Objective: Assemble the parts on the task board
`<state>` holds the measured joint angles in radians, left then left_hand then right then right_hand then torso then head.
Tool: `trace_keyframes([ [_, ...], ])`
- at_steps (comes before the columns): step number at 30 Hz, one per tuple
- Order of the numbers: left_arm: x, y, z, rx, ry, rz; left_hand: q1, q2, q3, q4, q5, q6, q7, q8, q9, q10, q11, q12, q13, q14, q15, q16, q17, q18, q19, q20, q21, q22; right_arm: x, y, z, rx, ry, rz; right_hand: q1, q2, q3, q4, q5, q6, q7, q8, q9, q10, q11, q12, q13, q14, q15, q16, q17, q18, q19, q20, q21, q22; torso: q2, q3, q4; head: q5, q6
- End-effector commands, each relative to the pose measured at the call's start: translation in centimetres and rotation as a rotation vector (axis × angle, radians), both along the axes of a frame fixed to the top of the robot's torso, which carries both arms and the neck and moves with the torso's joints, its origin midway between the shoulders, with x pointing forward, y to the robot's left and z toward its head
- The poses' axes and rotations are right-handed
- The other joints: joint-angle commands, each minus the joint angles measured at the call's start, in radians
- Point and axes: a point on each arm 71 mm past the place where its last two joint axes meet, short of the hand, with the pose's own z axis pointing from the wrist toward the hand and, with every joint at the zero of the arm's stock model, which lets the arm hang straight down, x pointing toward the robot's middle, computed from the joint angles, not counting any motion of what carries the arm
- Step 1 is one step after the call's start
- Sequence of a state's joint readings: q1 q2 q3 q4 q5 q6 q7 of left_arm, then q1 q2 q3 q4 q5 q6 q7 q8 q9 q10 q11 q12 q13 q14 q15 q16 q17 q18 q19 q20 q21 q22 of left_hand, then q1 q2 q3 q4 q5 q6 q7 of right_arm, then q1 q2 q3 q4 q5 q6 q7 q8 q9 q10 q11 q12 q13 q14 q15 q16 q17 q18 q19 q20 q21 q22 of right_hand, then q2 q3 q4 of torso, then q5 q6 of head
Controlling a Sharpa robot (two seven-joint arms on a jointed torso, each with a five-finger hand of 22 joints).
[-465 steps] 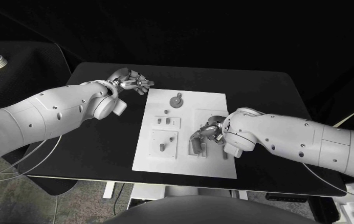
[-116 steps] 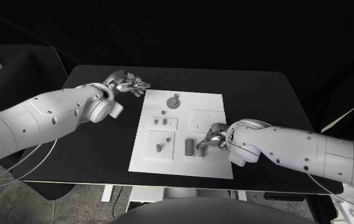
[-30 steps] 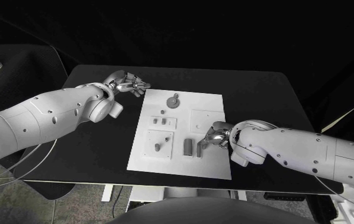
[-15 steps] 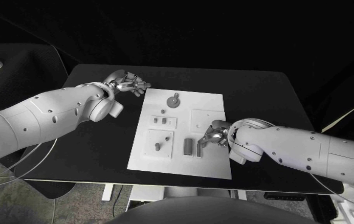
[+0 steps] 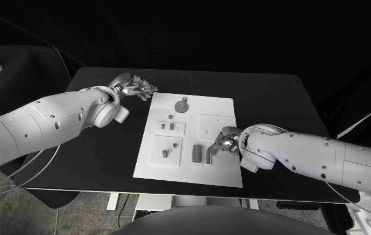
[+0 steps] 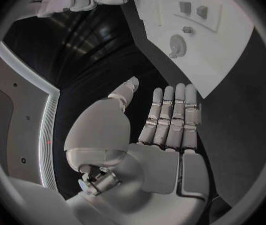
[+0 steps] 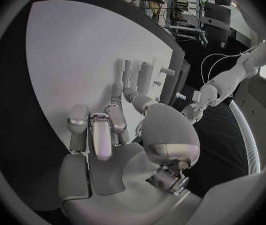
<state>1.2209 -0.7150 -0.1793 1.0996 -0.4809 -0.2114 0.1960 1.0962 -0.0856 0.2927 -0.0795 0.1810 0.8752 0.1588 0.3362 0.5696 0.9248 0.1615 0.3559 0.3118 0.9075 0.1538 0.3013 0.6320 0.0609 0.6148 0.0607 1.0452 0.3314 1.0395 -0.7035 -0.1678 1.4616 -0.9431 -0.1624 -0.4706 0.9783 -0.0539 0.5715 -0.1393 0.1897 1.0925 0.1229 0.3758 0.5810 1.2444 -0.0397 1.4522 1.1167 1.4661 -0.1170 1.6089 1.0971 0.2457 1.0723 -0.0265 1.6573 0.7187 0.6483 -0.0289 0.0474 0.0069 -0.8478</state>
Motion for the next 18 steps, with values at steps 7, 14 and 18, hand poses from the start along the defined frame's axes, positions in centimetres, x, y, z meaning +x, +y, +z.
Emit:
trace_keyframes([
  [7,0.0,-0.3,0.1,-0.005,-0.006,-0.014,-0.008,0.001,-0.001,0.003,0.003,0.000,0.001,-0.003,-0.001,-0.004,-0.001,-0.007,0.001,-0.009,0.000,-0.004,-0.002,0.010,-0.006,0.001,-0.003,0.001,0.0,-0.9,0.3,0.043,-0.039,0.005,0.005,-0.018,-0.007,0.002,-0.004,0.006,0.008,0.003,0.003,0.011,-0.003,0.002,0.001,0.066,-0.009,0.004,0.002,0.016,-0.003,-0.004,0.113,0.002,-0.001,0.0000,0.0006,0.000,0.009],
  [14,0.0,-0.4,0.2,-0.022,-0.010,-0.007,-0.008,0.001,-0.001,0.003,0.003,0.000,0.001,-0.003,-0.001,-0.004,-0.001,-0.007,0.001,-0.009,0.000,-0.004,-0.002,0.010,-0.006,0.001,-0.003,0.001,1.5,-2.1,2.2,0.233,-0.137,-0.032,0.004,-0.048,-0.023,0.005,-0.004,-0.008,0.011,-0.004,0.002,0.008,-0.002,0.000,0.000,0.063,-0.009,0.001,0.001,0.016,-0.007,-0.003,0.111,0.001,-0.001,0.0009,-0.0016,-0.003,0.028],
  [18,0.1,-0.6,0.2,-0.040,-0.018,0.004,-0.008,0.001,-0.001,0.003,0.003,0.000,0.000,-0.003,-0.001,-0.001,-0.002,-0.006,0.002,-0.008,0.000,-0.003,-0.002,0.010,-0.006,0.001,-0.003,0.001,2.8,-3.0,4.2,0.373,-0.243,-0.082,0.025,-0.056,-0.031,0.010,-0.003,-0.093,0.025,-0.040,-0.005,-0.097,0.026,-0.095,-0.047,-0.061,0.003,-0.130,-0.051,0.004,-0.134,0.023,0.032,-0.037,-0.001,0.0025,0.0007,-0.008,0.048],
])
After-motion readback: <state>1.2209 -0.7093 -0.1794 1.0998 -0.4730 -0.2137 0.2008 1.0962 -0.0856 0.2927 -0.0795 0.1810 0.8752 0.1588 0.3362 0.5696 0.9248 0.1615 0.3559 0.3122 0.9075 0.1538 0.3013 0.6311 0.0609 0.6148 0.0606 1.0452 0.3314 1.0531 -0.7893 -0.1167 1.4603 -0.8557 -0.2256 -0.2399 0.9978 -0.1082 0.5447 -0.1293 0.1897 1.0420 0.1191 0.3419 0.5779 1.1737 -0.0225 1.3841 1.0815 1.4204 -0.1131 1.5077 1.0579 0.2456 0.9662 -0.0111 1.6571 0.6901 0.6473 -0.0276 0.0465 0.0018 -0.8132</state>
